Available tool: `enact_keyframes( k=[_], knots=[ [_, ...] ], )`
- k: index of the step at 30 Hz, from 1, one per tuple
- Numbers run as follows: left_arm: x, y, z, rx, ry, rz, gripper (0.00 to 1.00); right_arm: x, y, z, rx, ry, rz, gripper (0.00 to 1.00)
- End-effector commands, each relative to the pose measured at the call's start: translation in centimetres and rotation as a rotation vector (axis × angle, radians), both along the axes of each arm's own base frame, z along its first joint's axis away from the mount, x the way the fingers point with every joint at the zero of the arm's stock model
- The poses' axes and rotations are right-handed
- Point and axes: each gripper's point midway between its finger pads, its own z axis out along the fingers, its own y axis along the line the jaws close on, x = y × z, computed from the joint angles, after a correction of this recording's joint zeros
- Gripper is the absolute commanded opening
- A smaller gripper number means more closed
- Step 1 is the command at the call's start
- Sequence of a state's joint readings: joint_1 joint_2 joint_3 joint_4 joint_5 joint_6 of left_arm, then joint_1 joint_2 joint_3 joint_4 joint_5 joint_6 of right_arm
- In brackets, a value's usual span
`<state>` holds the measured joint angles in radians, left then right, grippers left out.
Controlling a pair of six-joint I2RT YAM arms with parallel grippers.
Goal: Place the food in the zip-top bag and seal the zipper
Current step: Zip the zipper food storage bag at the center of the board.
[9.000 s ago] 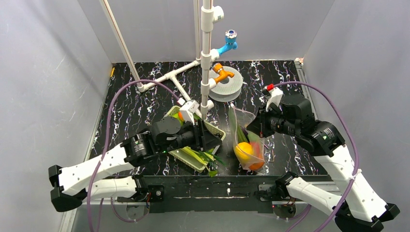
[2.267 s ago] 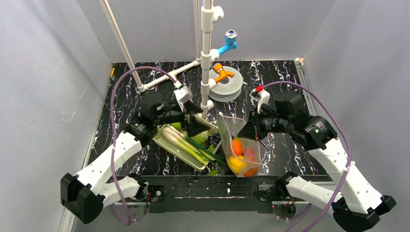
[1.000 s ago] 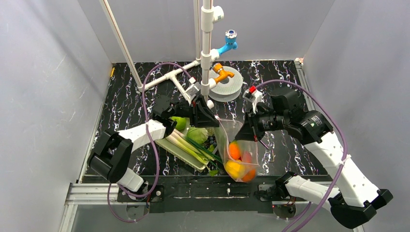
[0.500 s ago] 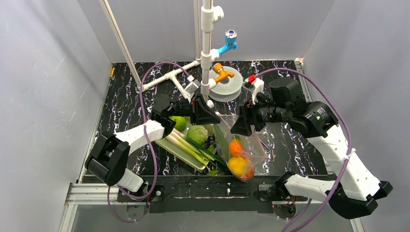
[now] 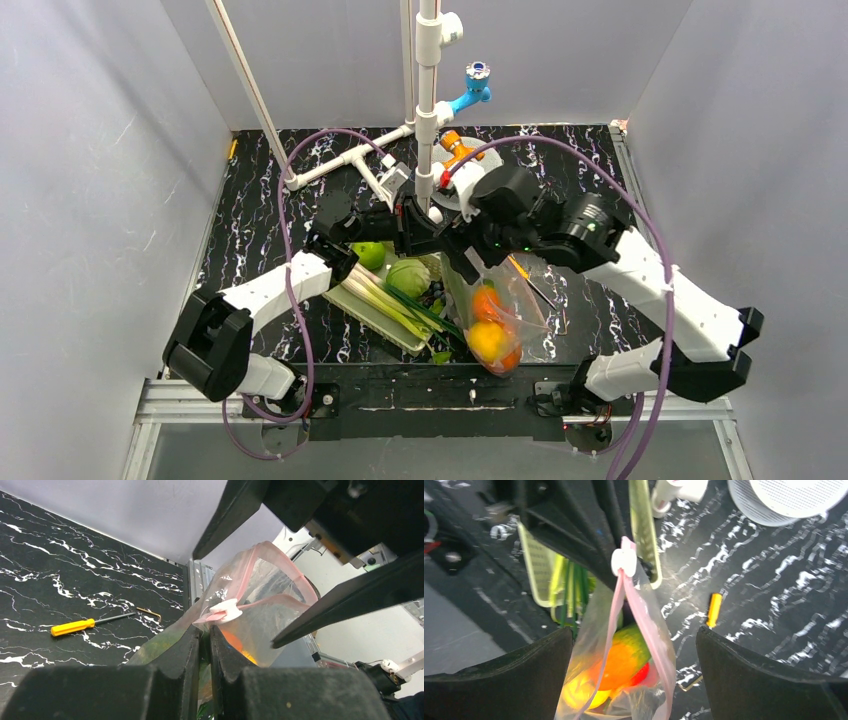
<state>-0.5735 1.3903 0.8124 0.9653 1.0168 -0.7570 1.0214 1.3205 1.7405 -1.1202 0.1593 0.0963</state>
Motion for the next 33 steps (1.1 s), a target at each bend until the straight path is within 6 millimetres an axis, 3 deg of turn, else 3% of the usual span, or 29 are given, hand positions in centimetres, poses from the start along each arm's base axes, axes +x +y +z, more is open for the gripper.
enact_keyframes(
  k=[1,4,7,8,9,10,11,14,16,23,28,29,33],
  knots=[
    [-0.3,0.5,3.3,-0.059,-0.094,0.041,0.0,2.4,-2.4,0.8,-0.138,-0.175,-0.133,0.98],
    [-0.2,0.5,3.4,-0.061,-0.092,0.046,0.0,2.5,-2.7,0.2,-0.191,-0.214,-0.152,0.9],
    [0.1,0.5,3.3,-0.057,-0.078,0.06,0.0,2.2,-2.8,0.4,-0.188,-0.254,-0.145,0.5],
    [0.1,0.5,3.4,-0.058,-0.076,0.061,0.0,1.7,-2.2,0.7,-0.13,-0.253,-0.106,0.47],
    [0.4,0.3,3.2,-0.042,-0.051,0.071,0.0,1.0,-1.5,0.9,-0.089,-0.232,-0.066,0.18],
    [0.4,0.3,3.1,-0.037,-0.052,0.067,0.0,0.8,-1.3,0.9,-0.077,-0.221,-0.053,0.06],
    [0.2,0.3,3.1,-0.043,-0.068,0.047,0.0,0.6,-0.9,0.7,-0.061,-0.215,-0.039,0.01],
    [-0.7,0.3,3.9,-0.092,-0.101,-0.004,0.25,-0.8,0.3,1.1,0.044,-0.18,0.038,0.01],
    [-1.7,0.5,4.3,-0.126,-0.11,-0.06,0.32,-1.7,0.8,1.7,0.145,-0.112,0.076,0.01],
    [-2.5,0.3,4.1,-0.122,-0.095,-0.153,0.29,-2.8,1.2,2.8,0.324,0.034,0.125,0.01],
    [-2.6,0.2,4.2,-0.12,-0.089,-0.172,0.04,-2.7,1.2,3.1,0.341,0.052,0.112,0.01],
    [-2.6,0.2,4.1,-0.12,-0.09,-0.168,0.0,-2.4,1.0,3.1,0.328,0.044,0.094,0.05],
    [-2.1,0.1,4.3,-0.118,-0.06,-0.136,0.0,-0.2,-0.3,3.0,0.181,-0.04,-0.026,0.32]
  ],
)
